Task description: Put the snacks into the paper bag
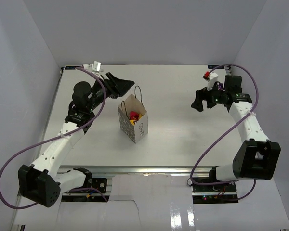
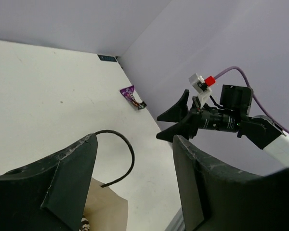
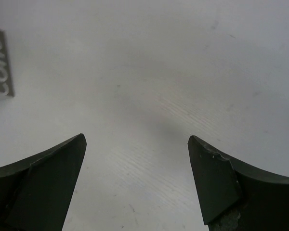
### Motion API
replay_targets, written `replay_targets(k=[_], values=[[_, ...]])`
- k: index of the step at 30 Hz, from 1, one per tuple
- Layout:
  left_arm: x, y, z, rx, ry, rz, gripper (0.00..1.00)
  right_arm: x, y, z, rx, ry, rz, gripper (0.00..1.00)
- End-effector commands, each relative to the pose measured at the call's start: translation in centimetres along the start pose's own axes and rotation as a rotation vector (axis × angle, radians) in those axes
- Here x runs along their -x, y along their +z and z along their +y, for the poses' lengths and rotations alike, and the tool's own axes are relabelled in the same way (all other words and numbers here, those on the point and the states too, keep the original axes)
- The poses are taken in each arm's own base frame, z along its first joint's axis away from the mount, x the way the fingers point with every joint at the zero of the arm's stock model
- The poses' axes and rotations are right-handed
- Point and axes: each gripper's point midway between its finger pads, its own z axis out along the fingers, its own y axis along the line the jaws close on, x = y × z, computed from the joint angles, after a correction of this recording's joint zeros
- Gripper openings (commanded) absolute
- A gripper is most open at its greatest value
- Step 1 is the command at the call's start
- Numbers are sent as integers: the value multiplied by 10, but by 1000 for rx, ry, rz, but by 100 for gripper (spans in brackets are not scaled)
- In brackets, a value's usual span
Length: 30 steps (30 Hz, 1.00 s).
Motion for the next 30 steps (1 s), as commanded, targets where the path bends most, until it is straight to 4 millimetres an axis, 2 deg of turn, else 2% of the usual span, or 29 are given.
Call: replay_targets(k=[1, 3, 4, 5, 6, 7, 8, 9, 10, 11, 12, 13, 14, 15, 16, 18, 19, 22, 26, 30], values=[[35, -22, -20, 40, 162, -87, 74, 19, -19, -89, -460, 335, -77, 90], [43, -31, -10, 118, 231, -117, 75, 15, -30, -126, -660, 441, -95, 90], [43, -42, -6, 160, 243, -114, 76, 1, -28, -146, -751, 480, -52, 90], [45, -49, 6, 226, 253, -138, 78, 12, -32, -160, -792, 502, -76, 90], [45, -56, 11, 259, 263, -146, 79, 11, -29, -170, -817, 517, -59, 90], [45, -70, 11, 283, 272, -159, 80, -4, -15, -183, -823, 541, -2, 90], [38, -76, 21, 318, 269, -156, 81, 11, -17, -196, -836, 509, -22, 90], [39, -85, 28, 365, 267, -181, 83, 13, -14, -205, -843, 473, -6, 90], [34, -92, 33, 386, 256, -176, 83, 9, 2, -218, -825, 433, 11, 90], [27, -102, 36, 397, 247, -180, 83, 27, 2, -229, -786, 254, 35, 90], [22, -108, 40, 410, 238, -180, 83, 29, 12, -232, -727, 165, 66, 90], [17, -114, 46, 436, 224, -175, 84, 8, 38, -227, -592, 119, 153, 90], [15, -121, 44, 433, 204, -193, 83, 6, 43, -232, -564, 65, 193, 90], [3, -126, 55, 459, 186, -175, 84, 24, 39, -245, -556, -58, 209, 90], [0, -129, 59, 474, 172, -182, 84, 2, 50, -257, -561, -64, 287, 90], [-8, -138, 64, 484, 138, -198, 84, -10, 51, -270, -566, -111, 365, 90], [-9, -140, 67, 494, 130, -208, 84, -21, 48, -285, -600, -152, 423, 90], [-12, -143, 72, 508, 120, -219, 84, -41, 52, -297, -568, -177, 478, 90], [-12, -138, 75, 522, 135, -197, 85, -74, 64, -301, -483, -137, 546, 91], [-14, -129, 78, 525, 131, -165, 85, -92, 68, -301, -463, -74, 545, 97]])
